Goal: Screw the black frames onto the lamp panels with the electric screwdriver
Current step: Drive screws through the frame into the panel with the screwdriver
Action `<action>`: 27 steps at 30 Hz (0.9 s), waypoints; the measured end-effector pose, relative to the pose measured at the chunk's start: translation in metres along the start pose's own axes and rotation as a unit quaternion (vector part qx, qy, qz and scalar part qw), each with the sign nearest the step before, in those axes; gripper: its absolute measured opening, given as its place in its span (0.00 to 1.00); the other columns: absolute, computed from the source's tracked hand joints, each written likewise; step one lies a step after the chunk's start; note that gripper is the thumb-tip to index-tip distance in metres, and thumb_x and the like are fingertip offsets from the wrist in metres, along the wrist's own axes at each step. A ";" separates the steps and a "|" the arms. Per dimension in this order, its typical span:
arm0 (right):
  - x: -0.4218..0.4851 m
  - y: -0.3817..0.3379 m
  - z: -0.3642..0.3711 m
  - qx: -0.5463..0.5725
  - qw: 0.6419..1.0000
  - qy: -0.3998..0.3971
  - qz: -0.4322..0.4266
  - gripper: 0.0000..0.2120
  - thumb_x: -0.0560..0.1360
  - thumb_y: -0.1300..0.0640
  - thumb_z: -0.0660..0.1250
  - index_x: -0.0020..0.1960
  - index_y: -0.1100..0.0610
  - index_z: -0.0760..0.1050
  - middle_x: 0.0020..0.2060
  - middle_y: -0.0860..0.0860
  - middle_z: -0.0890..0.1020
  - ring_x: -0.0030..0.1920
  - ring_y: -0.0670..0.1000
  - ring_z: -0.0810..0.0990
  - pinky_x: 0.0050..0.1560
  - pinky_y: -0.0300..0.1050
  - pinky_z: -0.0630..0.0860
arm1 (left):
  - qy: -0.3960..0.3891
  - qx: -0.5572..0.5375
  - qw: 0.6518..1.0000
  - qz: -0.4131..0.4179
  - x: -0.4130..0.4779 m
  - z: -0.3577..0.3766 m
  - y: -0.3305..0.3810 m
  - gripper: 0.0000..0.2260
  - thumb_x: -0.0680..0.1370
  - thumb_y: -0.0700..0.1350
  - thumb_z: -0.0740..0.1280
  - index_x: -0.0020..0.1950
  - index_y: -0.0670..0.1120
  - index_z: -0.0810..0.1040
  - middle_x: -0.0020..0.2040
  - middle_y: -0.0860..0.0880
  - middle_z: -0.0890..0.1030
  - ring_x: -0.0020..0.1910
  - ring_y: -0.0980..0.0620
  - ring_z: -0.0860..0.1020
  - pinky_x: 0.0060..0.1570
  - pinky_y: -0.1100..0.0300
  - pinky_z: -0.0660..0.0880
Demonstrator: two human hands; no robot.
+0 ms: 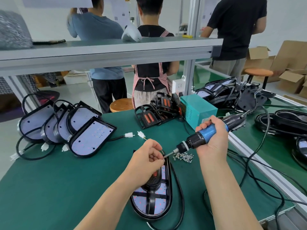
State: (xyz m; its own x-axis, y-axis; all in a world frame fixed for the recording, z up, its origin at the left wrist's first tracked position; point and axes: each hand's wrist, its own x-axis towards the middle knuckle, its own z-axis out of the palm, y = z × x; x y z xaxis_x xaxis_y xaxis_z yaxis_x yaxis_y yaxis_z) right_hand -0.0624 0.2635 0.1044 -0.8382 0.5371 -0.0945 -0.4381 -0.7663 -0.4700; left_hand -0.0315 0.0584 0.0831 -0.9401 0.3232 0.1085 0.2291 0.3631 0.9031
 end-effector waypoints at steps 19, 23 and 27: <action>-0.050 0.018 0.026 -0.123 0.991 0.017 -0.057 0.09 0.77 0.64 0.69 0.42 0.57 0.70 0.28 0.50 0.75 0.27 0.49 0.73 0.31 0.40 0.74 | 0.069 0.158 0.982 0.081 -0.038 -0.005 -0.009 0.16 0.75 0.33 0.66 0.53 0.54 0.69 0.41 0.56 0.78 0.45 0.57 0.75 0.46 0.71 0.69; -0.055 0.020 0.028 -0.107 0.991 0.055 -0.057 0.06 0.76 0.64 0.69 0.45 0.58 0.72 0.29 0.50 0.75 0.27 0.49 0.73 0.32 0.41 0.74 | 0.131 0.109 0.984 0.058 -0.043 -0.006 -0.014 0.17 0.75 0.33 0.68 0.52 0.54 0.70 0.41 0.56 0.79 0.44 0.57 0.76 0.46 0.69 0.71; -0.059 0.024 0.029 -0.116 0.990 0.068 -0.046 0.06 0.76 0.65 0.69 0.44 0.58 0.73 0.28 0.49 0.76 0.27 0.49 0.74 0.32 0.42 0.75 | 0.153 0.171 0.970 0.081 -0.047 0.000 -0.018 0.14 0.76 0.34 0.67 0.55 0.50 0.71 0.44 0.56 0.76 0.47 0.54 0.74 0.49 0.66 0.71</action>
State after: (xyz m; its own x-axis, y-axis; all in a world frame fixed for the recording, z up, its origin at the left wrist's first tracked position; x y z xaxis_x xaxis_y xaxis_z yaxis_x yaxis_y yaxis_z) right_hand -0.0331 0.2035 0.1243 -0.7399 0.6553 -0.1519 -0.4103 -0.6186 -0.6701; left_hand 0.0090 0.0364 0.0621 -0.9039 0.1448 0.4025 0.4010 0.6143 0.6796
